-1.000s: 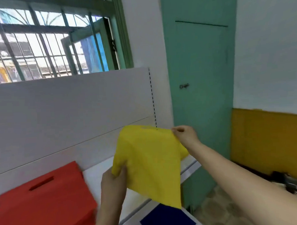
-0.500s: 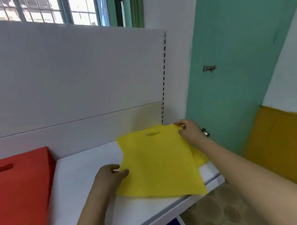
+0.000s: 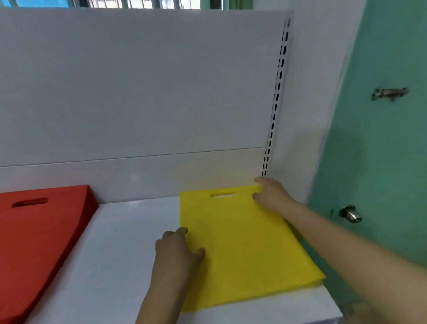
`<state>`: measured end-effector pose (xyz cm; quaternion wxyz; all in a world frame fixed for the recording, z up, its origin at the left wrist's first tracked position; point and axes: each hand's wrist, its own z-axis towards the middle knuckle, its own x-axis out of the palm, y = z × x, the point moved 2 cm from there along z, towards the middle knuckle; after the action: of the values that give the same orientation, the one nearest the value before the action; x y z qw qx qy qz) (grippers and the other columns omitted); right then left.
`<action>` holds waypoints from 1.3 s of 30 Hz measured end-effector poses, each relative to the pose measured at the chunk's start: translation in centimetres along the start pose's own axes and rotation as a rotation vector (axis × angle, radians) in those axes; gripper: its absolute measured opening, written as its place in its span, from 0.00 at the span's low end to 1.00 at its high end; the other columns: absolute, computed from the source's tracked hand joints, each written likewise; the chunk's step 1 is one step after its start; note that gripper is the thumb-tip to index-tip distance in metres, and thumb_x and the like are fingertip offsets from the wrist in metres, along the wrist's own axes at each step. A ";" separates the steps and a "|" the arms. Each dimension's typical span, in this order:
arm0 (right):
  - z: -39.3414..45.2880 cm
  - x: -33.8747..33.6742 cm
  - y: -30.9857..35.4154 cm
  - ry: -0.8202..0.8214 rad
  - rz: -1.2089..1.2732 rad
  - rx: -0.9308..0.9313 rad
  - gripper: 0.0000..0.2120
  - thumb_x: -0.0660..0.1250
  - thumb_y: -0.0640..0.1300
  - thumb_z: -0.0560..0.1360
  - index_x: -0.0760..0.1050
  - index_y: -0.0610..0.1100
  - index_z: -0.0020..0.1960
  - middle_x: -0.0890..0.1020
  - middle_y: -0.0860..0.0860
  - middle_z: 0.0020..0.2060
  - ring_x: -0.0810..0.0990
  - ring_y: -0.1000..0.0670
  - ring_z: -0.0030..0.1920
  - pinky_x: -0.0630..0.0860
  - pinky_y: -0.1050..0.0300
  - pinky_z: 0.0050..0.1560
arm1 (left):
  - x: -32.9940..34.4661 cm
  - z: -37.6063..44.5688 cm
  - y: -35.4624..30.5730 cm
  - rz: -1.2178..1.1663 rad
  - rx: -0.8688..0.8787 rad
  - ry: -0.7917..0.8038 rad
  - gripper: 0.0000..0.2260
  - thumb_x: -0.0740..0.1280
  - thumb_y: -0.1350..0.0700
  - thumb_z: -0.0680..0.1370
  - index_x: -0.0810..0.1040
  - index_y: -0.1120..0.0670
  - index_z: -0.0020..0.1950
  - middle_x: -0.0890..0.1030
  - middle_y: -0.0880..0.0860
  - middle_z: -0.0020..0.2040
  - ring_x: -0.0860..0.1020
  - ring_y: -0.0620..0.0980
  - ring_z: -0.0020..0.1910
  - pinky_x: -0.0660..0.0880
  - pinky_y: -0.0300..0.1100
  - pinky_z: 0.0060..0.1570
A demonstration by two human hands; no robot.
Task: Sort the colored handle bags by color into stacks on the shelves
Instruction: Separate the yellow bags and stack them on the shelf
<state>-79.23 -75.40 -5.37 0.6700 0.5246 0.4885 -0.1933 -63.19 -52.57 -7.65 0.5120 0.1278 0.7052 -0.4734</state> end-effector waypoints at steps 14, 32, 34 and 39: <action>-0.6 -0.5 4.3 -0.151 -0.126 -0.143 0.19 0.59 0.48 0.78 0.68 0.40 0.66 0.71 0.42 0.64 0.69 0.38 0.63 0.70 0.48 0.54 | 0.4 -3.4 -2.8 -0.002 -0.031 -0.295 0.25 0.66 0.48 0.78 0.68 0.50 0.74 0.66 0.55 0.74 0.62 0.56 0.73 0.61 0.47 0.69; -17.3 13.5 42.6 0.020 0.285 -0.817 0.26 0.60 0.52 0.79 0.64 0.39 0.72 0.71 0.39 0.67 0.68 0.38 0.67 0.65 0.48 0.67 | -19.5 -19.0 17.4 -0.149 -0.141 -0.810 0.21 0.60 0.45 0.81 0.67 0.48 0.74 0.70 0.45 0.69 0.67 0.42 0.68 0.64 0.36 0.66; -19.8 15.7 47.1 0.024 0.253 -0.838 0.26 0.60 0.52 0.79 0.65 0.38 0.72 0.71 0.38 0.66 0.69 0.37 0.66 0.66 0.48 0.65 | -22.3 -21.1 21.7 -0.116 -0.181 -0.844 0.21 0.60 0.44 0.81 0.67 0.47 0.73 0.70 0.45 0.68 0.66 0.42 0.68 0.64 0.36 0.64; -23.3 21.2 55.0 0.049 0.174 -0.861 0.21 0.59 0.55 0.78 0.69 0.41 0.63 0.75 0.39 0.59 0.73 0.36 0.57 0.69 0.47 0.50 | -27.8 -24.8 30.5 -0.088 -0.304 -0.880 0.20 0.60 0.44 0.81 0.66 0.45 0.73 0.68 0.44 0.70 0.64 0.44 0.69 0.63 0.37 0.64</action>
<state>-37.82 -28.65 5.35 0.8294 0.2411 0.4944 0.0974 -45.52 -8.44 0.15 0.7550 -0.1916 0.4870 -0.3952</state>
